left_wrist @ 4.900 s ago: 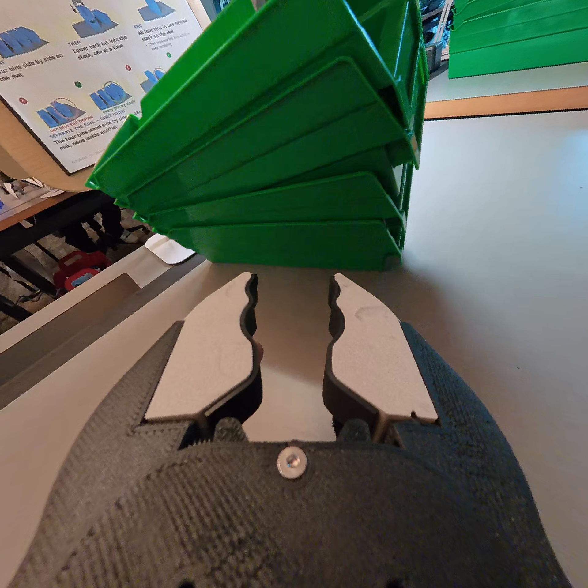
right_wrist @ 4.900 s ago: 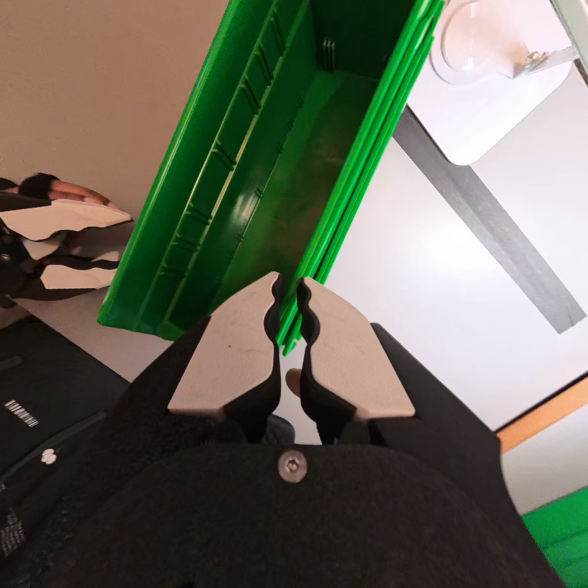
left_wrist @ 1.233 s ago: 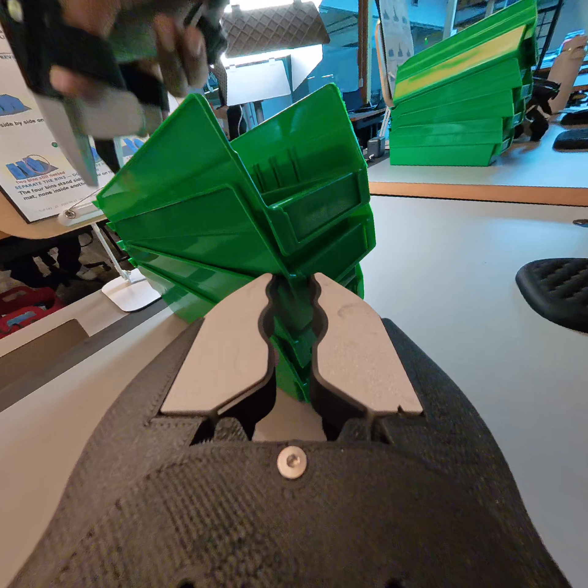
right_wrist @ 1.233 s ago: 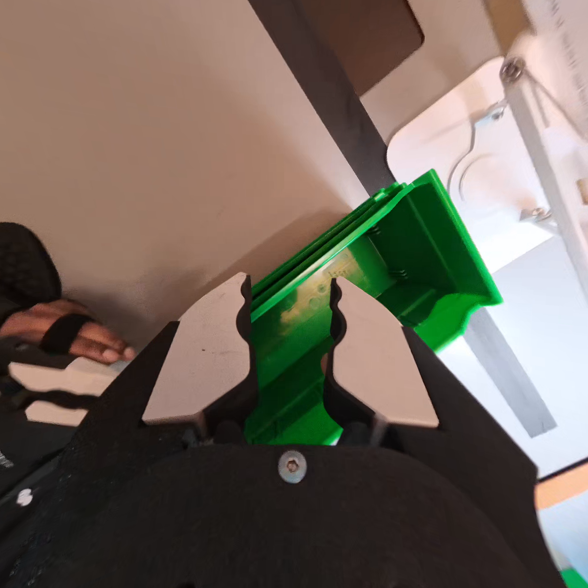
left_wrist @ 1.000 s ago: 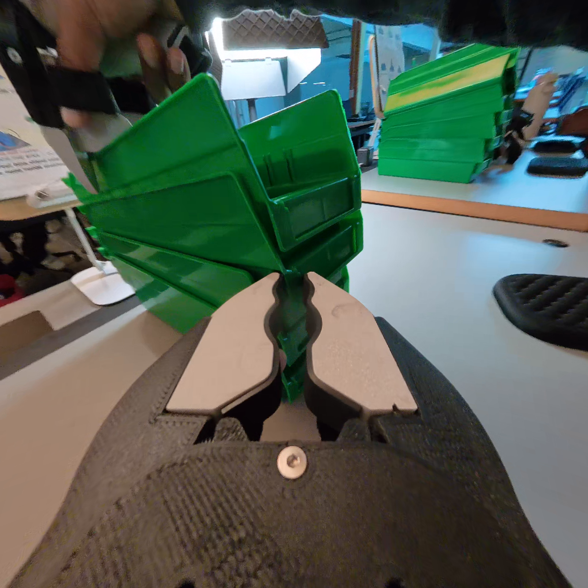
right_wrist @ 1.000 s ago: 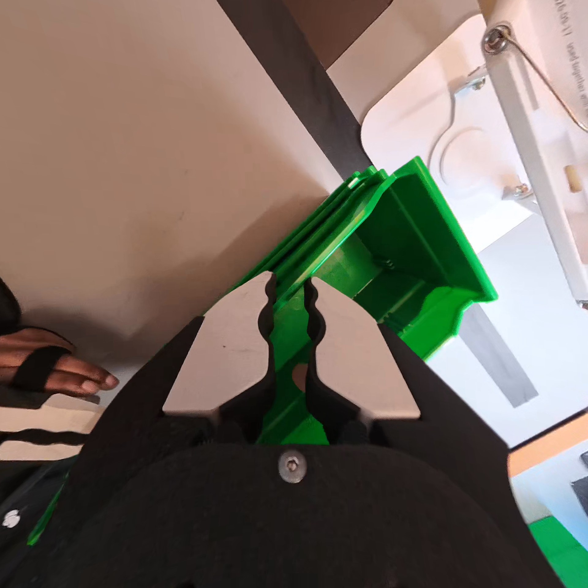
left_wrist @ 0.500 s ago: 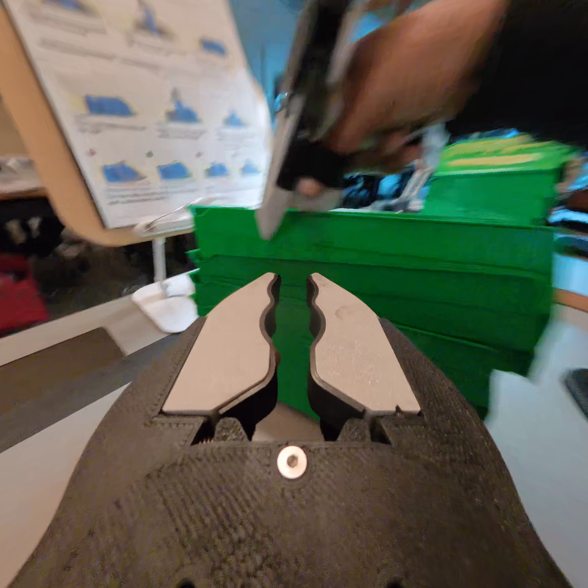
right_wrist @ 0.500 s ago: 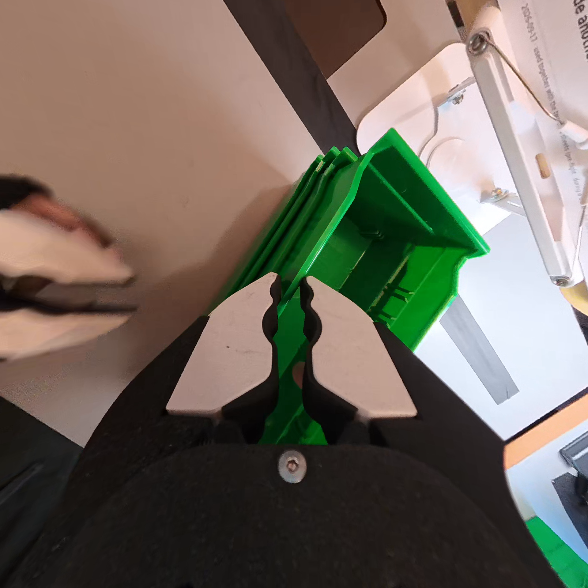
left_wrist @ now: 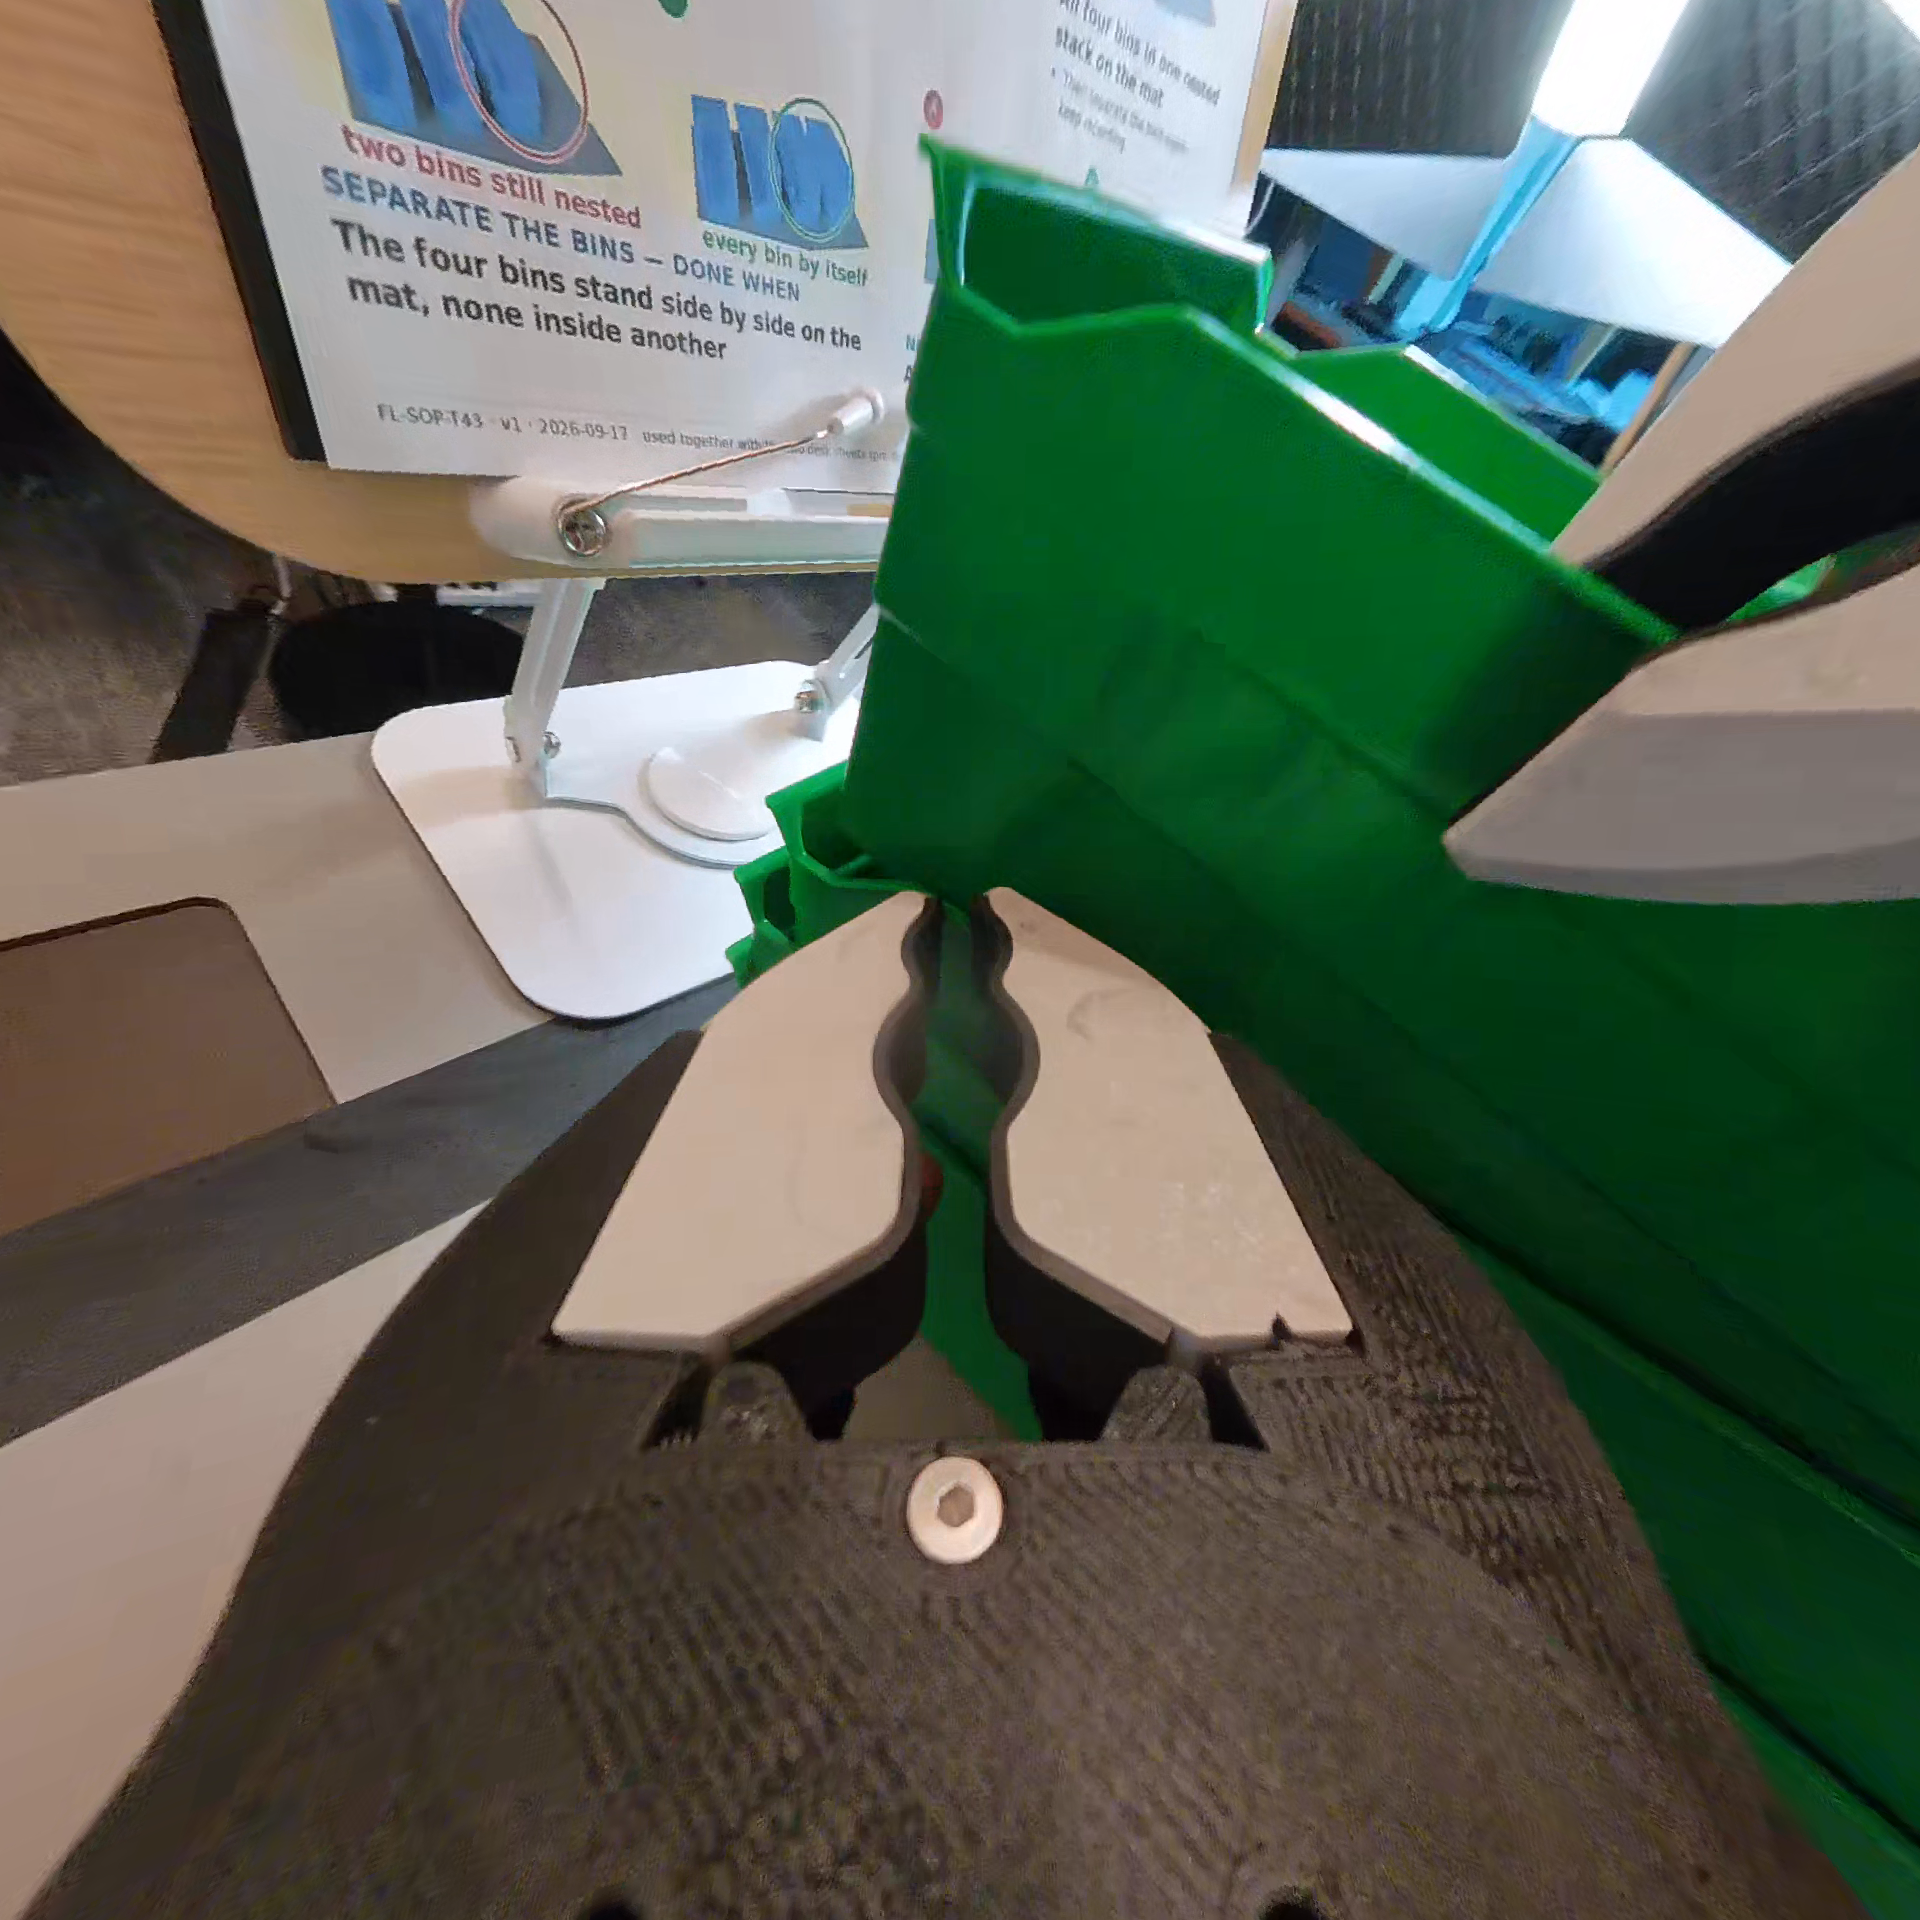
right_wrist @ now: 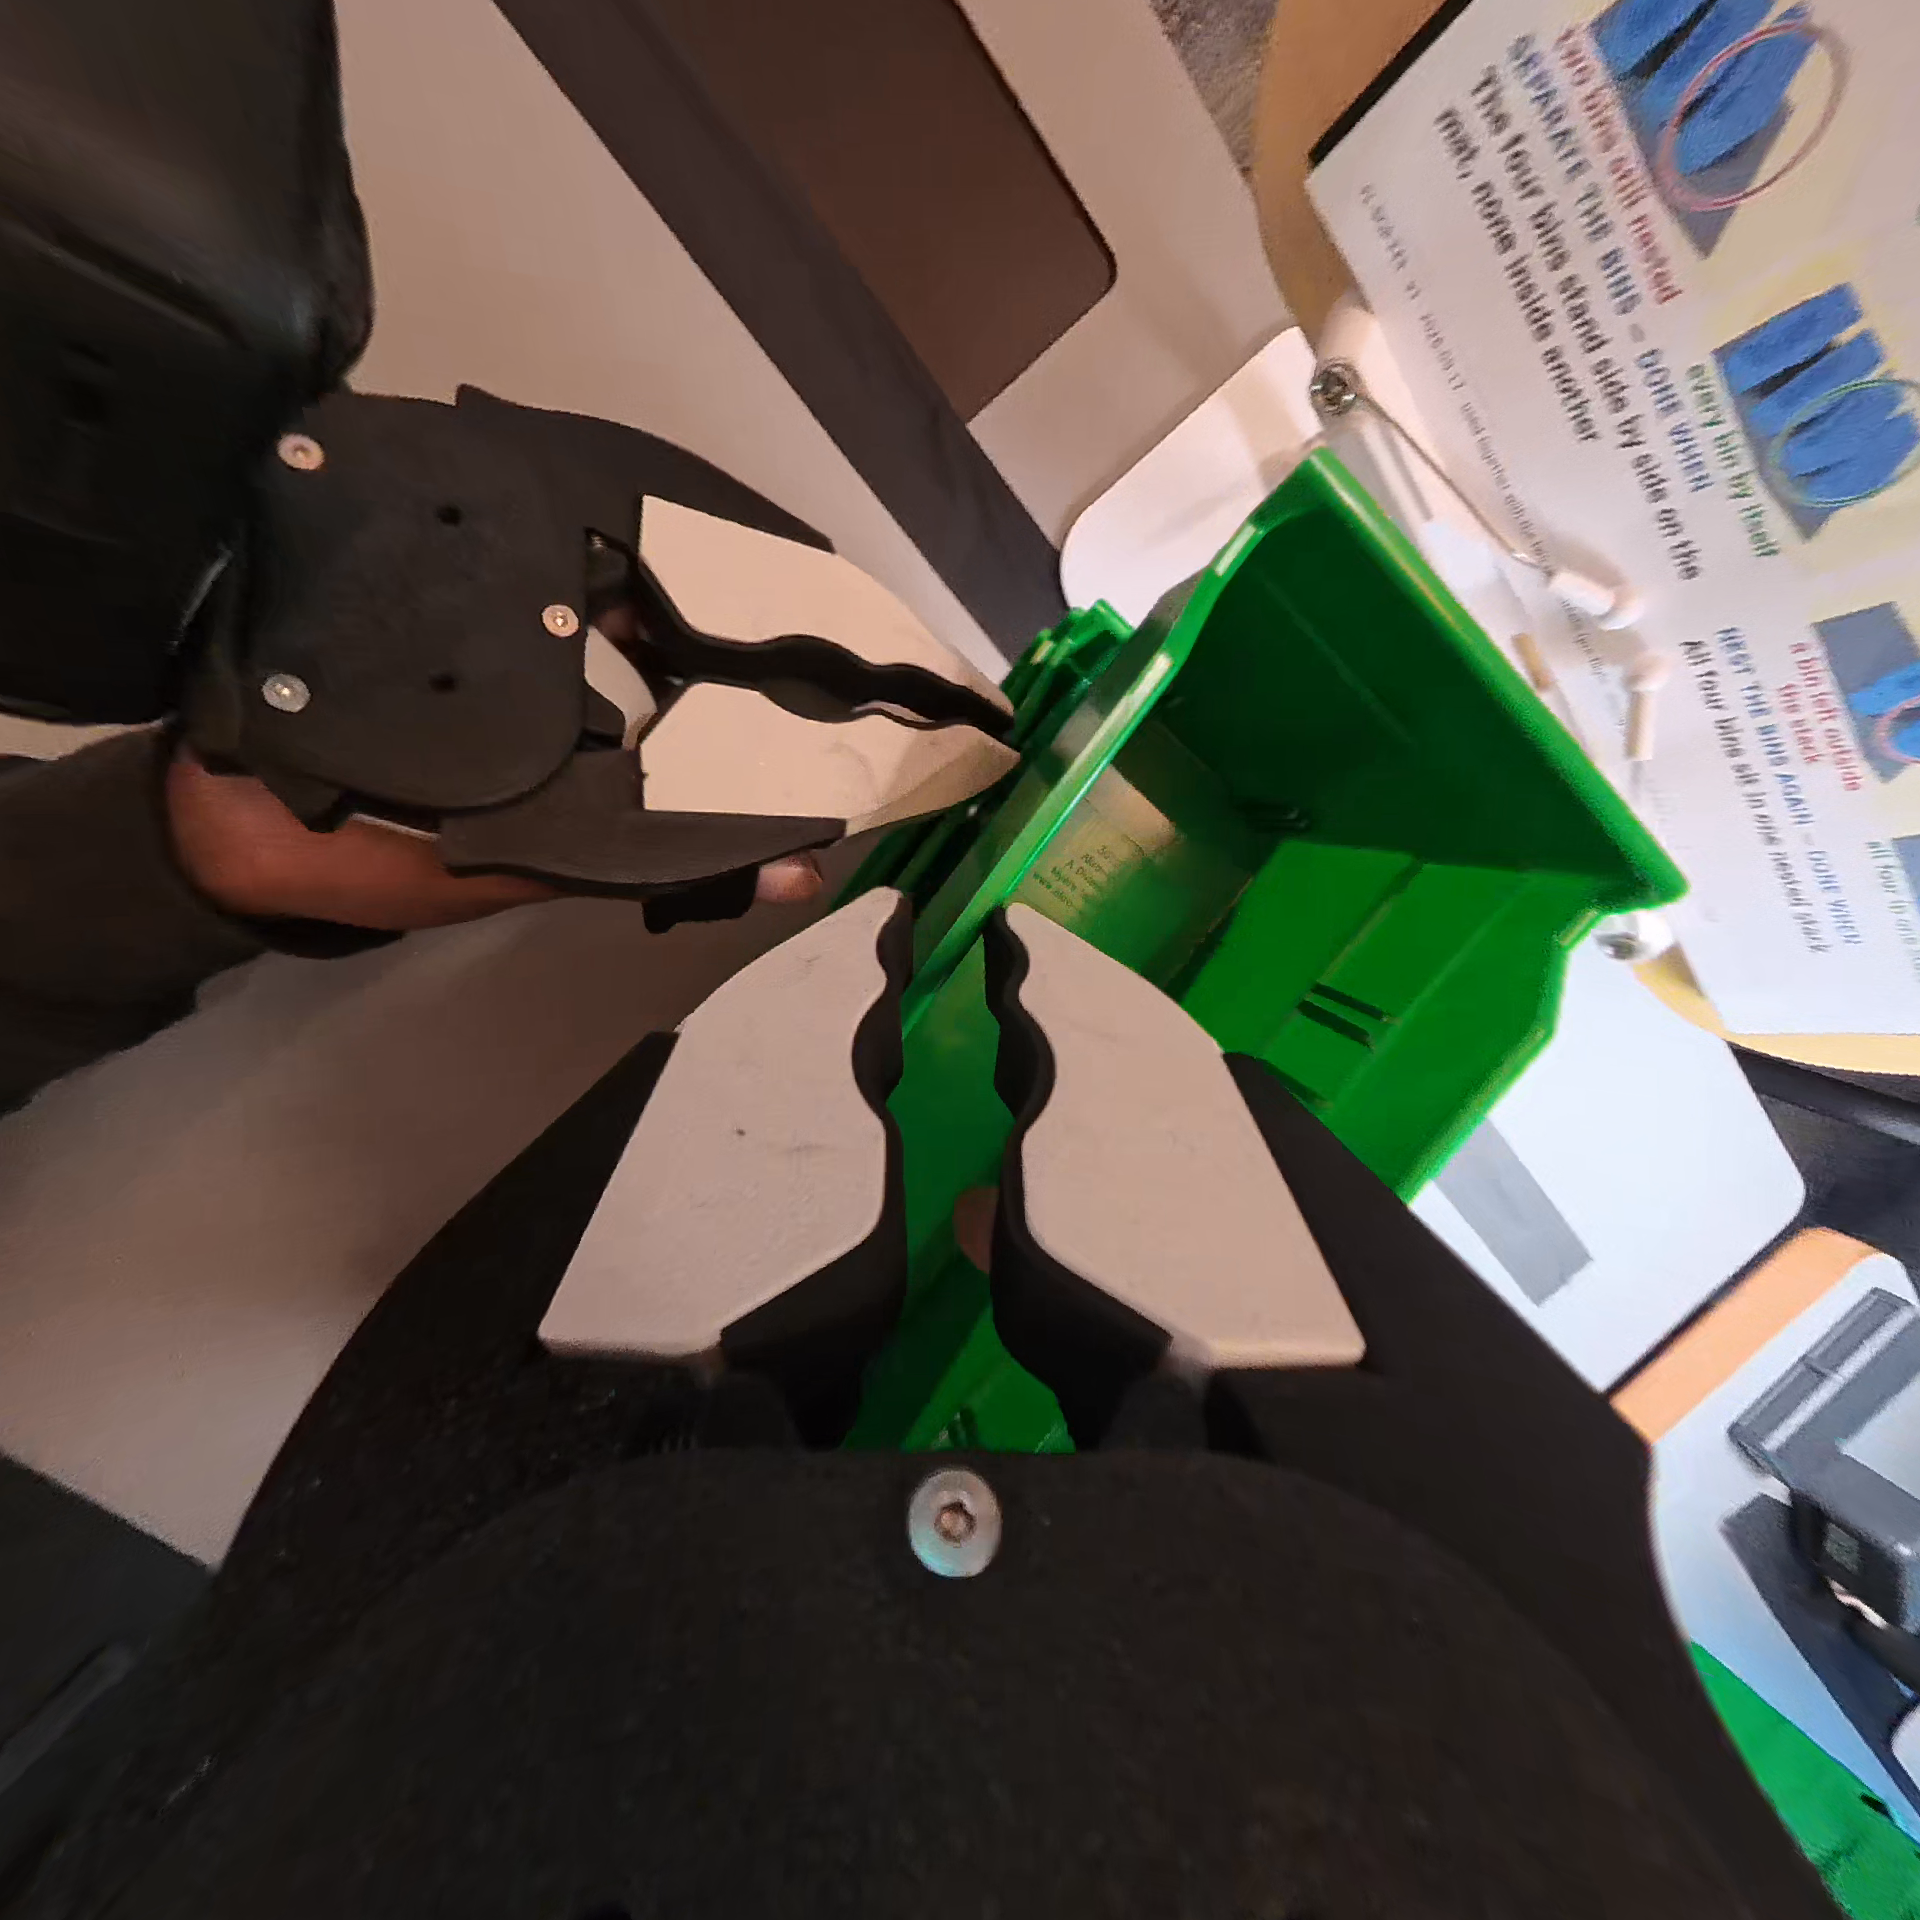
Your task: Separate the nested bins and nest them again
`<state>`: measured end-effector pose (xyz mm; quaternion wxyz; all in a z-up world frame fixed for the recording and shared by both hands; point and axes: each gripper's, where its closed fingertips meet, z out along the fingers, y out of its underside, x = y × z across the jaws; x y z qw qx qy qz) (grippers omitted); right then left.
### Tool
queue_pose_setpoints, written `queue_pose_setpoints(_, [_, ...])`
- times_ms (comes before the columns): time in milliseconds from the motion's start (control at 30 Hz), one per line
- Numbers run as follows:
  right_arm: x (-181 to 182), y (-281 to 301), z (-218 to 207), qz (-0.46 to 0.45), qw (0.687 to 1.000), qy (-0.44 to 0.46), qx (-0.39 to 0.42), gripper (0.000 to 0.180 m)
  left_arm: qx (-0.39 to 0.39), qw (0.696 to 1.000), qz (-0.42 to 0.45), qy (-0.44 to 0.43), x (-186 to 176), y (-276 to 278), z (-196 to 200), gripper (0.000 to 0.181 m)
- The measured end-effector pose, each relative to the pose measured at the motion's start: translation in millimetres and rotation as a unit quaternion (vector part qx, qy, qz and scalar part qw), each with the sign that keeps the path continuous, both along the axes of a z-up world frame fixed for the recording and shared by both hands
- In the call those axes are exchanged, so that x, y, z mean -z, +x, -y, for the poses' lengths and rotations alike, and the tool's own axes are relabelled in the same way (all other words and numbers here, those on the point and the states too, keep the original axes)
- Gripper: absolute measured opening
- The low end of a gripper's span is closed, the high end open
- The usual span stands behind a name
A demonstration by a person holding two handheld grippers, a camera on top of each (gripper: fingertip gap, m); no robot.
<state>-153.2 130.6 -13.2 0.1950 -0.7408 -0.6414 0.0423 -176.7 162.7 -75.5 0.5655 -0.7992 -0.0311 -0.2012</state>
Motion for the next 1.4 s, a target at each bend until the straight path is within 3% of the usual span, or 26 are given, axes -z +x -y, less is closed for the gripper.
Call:
queue_pose_setpoints(33, [-3.6, 1.7, -3.8, 0.0, 1.0, 0.01, 0.003, 0.013, -0.005, 1.0, -0.016, -0.005, 0.1, -0.3, -2.3, 0.006])
queue_pose_setpoints(300, [-47.1, 24.6, -18.8, -0.058, 0.997, 0.039, 0.033, 0.013, -0.037, 0.995, -0.093, -0.019, -0.9, -2.5, -11.8, 0.008])
queue_pose_setpoints(533, [-81.9, 49.2, -20.1, -0.118, 0.991, 0.043, 0.043, 0.011, -0.023, 0.991, -0.125, 0.049, -20.1, 15.5, 42.5, 0.015])
queue_pose_setpoints(900, [-125.2, 76.9, -7.2, -0.213, 0.975, 0.047, 0.045, 0.009, 0.112, 0.974, -0.149, 0.128, -27.5, 134.1, 126.2, 0.024])
queue_pose_setpoints(1067, [-166.8, 112.1, -3.7, -0.249, 0.965, 0.059, 0.049, 0.008, 0.139, 0.966, -0.187, 0.112, -11.0, 173.6, 132.2, 0.043])
queue_pose_setpoints(1200, [-196.2, 154.3, -13.5, -0.256, 0.961, 0.076, 0.074, 0.007, 0.13, 0.967, -0.196, 0.097, 1.1, 178.0, 127.9, 0.047])
queue_pose_setpoints(1300, [-182.7, 187.1, -33.1, -0.213, 0.967, 0.088, 0.108, 0.005, 0.117, 0.969, -0.199, 0.09, 6.6, 170.4, 126.1, 0.043])
queue_pose_setpoints(1400, [-125.5, 216.8, -58.2, -0.146, 0.975, 0.081, 0.144, 0.004, 0.118, 0.967, -0.207, 0.092, 7.8, 167.0, 132.6, 0.041])
